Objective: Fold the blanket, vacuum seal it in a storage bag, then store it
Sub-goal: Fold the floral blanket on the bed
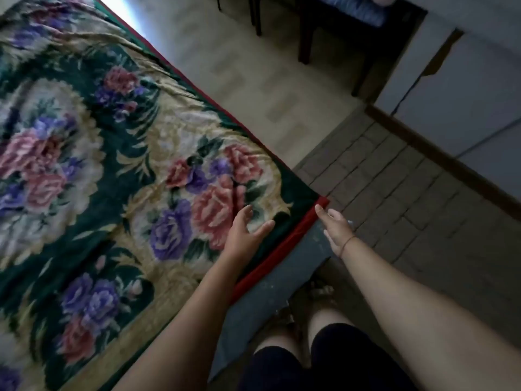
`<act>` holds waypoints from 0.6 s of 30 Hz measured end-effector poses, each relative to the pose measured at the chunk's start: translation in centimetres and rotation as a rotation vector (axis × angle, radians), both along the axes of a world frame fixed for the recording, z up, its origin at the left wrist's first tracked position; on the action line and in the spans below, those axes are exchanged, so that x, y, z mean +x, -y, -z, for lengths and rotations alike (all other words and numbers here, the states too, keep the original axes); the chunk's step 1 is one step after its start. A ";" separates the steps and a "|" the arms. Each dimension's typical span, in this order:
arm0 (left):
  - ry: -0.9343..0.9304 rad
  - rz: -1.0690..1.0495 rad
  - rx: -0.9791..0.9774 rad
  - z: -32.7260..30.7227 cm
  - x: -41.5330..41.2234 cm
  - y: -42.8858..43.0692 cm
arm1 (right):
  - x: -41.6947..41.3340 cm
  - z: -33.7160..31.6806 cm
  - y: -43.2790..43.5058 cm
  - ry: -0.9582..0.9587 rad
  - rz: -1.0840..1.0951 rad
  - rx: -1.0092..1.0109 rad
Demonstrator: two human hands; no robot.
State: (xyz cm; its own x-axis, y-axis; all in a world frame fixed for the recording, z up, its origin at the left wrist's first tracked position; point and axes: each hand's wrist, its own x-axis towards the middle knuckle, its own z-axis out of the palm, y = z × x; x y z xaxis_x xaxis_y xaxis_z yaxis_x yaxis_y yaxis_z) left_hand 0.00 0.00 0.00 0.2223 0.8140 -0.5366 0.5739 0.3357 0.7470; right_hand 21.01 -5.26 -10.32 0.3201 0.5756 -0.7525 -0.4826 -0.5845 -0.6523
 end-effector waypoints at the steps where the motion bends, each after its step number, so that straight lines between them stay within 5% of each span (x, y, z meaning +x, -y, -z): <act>1: 0.002 -0.009 0.005 0.5 0.4 -0.4 | 0.1 0.4 -0.4 -0.012 0.025 -0.002; 11: -0.028 -0.043 -0.046 5.5 2.9 -2.1 | 1.3 6.3 -3.5 -0.213 0.189 -0.074; 18: 0.049 -0.138 -0.079 3.3 3.4 -3.7 | 0.1 1.5 -7.2 -0.249 0.154 0.082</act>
